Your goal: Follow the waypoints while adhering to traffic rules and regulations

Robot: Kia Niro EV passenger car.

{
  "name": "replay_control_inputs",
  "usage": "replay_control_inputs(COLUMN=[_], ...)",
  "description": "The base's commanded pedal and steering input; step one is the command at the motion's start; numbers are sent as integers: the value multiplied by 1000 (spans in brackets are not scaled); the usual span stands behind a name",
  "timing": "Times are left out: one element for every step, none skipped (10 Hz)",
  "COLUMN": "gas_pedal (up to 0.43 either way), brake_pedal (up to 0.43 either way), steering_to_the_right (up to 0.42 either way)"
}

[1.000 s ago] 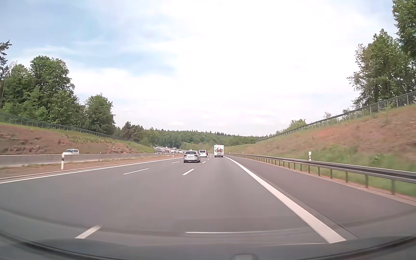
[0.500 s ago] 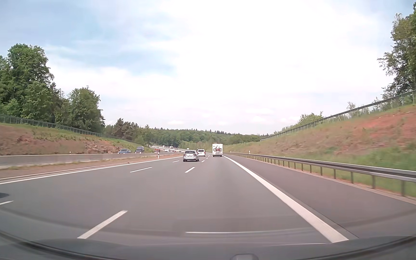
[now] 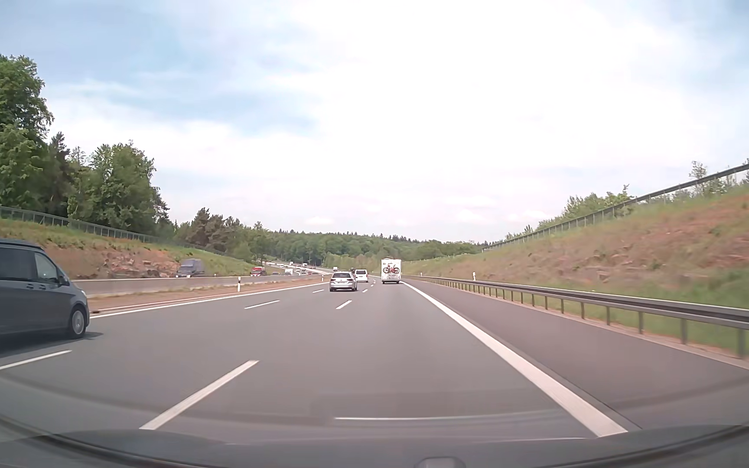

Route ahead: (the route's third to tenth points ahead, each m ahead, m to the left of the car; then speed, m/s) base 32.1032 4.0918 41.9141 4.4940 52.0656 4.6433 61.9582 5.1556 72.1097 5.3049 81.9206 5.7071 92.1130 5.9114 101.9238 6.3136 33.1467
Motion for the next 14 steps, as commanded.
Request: replay_control_inputs(gas_pedal=[197, 177, 150, 138, 118, 87, 87, 87, 59, 47, 47, 47, 169, 240], brake_pedal=[0, 0, 0, 0, 0, 0, 0, 0, 0, 0, 0, 0, 0, 0], steering_to_the_right=[-2, -2, -2, -2, -2, -3, -2, -3, -3, -3, -3, -4, -5, -6])
